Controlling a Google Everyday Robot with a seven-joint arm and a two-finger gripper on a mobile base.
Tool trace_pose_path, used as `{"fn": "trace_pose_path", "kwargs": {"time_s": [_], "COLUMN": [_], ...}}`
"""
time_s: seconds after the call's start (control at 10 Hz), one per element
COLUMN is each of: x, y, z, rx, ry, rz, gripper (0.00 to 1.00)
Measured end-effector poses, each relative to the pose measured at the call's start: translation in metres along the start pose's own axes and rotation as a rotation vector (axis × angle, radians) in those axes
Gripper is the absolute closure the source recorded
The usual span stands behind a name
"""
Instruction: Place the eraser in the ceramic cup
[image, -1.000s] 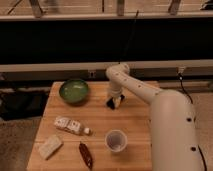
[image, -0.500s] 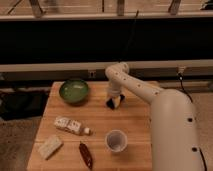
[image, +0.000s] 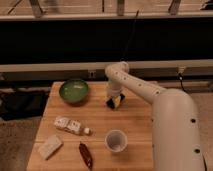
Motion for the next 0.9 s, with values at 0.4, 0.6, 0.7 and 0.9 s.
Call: {"fn": "trace_pose_path", "kwargs": {"time_s": [0.4,0.6,0.7,0.9], "x": [-0.006,-0.009,-0.011,-0.016], "y": [0.006,0.007,0.008,0.01], "z": [-0.014,-0.021,-0.025,-0.037], "rx": [-0.003,0.0,0.0,-0.001], "ry": [0.011,0.018,0.022,0.033], "rz": [-0.01,-0.016,-0.021,-0.034], "gripper": [1.0,1.0,1.0,1.0]}}
